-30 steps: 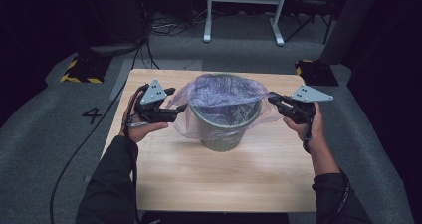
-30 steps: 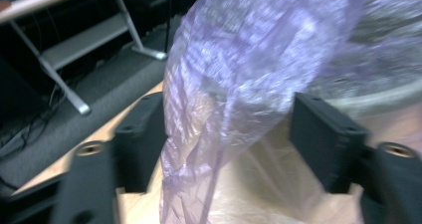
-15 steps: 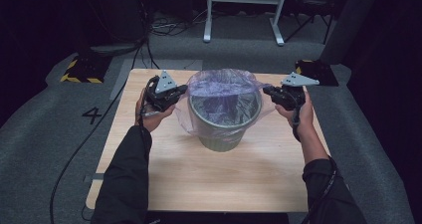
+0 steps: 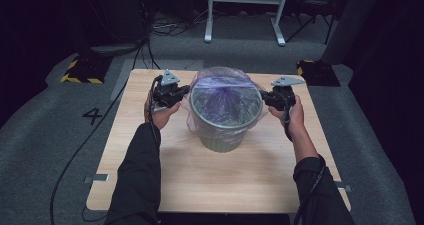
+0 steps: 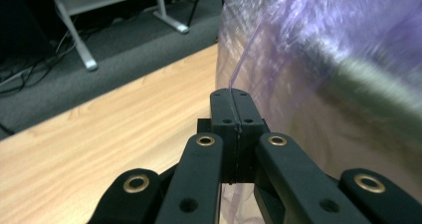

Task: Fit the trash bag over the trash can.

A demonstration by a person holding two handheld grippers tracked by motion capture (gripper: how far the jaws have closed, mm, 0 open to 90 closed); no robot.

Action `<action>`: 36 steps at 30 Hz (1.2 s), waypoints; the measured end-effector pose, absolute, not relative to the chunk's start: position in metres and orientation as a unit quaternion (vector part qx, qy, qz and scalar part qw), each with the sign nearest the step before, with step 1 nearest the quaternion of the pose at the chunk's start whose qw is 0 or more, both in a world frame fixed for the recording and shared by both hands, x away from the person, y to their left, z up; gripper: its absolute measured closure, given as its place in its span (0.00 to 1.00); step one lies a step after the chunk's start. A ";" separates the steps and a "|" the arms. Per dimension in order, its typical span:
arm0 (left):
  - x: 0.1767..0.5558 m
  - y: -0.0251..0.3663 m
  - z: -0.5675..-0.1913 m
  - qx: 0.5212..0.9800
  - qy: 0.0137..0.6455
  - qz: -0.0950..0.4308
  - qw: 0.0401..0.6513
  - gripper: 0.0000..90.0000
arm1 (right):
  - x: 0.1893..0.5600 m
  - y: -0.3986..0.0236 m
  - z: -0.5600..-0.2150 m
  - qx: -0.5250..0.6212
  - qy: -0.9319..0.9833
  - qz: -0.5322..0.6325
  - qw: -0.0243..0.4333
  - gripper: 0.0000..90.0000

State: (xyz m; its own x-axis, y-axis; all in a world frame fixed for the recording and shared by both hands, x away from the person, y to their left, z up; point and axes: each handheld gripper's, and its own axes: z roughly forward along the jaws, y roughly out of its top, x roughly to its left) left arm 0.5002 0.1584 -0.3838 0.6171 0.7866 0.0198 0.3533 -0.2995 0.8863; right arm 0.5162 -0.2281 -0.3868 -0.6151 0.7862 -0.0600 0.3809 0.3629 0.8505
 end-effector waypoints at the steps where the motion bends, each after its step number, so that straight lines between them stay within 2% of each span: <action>1: 0.501 0.159 -0.385 0.768 0.375 0.234 0.464 1.00 | 0.517 -0.227 -0.391 0.370 0.795 0.420 0.235 0.96; 4: 0.504 0.158 -0.390 0.765 0.384 0.225 0.465 1.00 | 0.519 -0.224 -0.399 0.370 0.796 0.424 0.224 0.96; 12: 0.523 0.142 -0.395 0.789 0.408 0.211 0.408 1.00 | 0.520 -0.211 -0.407 0.364 0.809 0.412 0.208 0.96; 18: 0.531 0.137 -0.400 0.793 0.429 0.190 0.389 1.00 | 0.522 -0.209 -0.410 0.371 0.818 0.394 0.195 0.95; 23: 0.529 0.137 -0.408 0.791 0.431 0.189 0.391 1.00 | 0.522 -0.212 -0.413 0.369 0.825 0.381 0.192 0.92; 26: 0.528 0.141 -0.420 0.795 0.442 0.186 0.371 1.00 | 0.521 -0.218 -0.415 0.373 0.826 0.378 0.190 0.93; 31: 0.522 0.151 -0.428 0.789 0.441 0.194 0.382 1.00 | 0.517 -0.226 -0.421 0.375 0.824 0.381 0.189 0.91; 32: 0.519 0.152 -0.427 0.791 0.433 0.198 0.385 0.99 | 0.516 -0.227 -0.421 0.373 0.824 0.381 0.191 0.90; 34: 0.512 0.157 -0.424 0.785 0.432 0.214 0.389 0.88 | 0.512 -0.230 -0.420 0.366 0.825 0.380 0.202 0.83; 36: 0.503 0.165 -0.421 0.779 0.423 0.222 0.406 0.83 | 0.507 -0.234 -0.417 0.360 0.824 0.379 0.218 0.77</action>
State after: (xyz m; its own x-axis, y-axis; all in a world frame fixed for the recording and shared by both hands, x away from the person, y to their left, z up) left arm 0.5027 0.1648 -0.4209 0.5436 0.8394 0.0027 0.4786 -0.3125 0.8205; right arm 0.5071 -0.2344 -0.4175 -0.6460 0.7584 -0.0867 0.4278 0.4536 0.7818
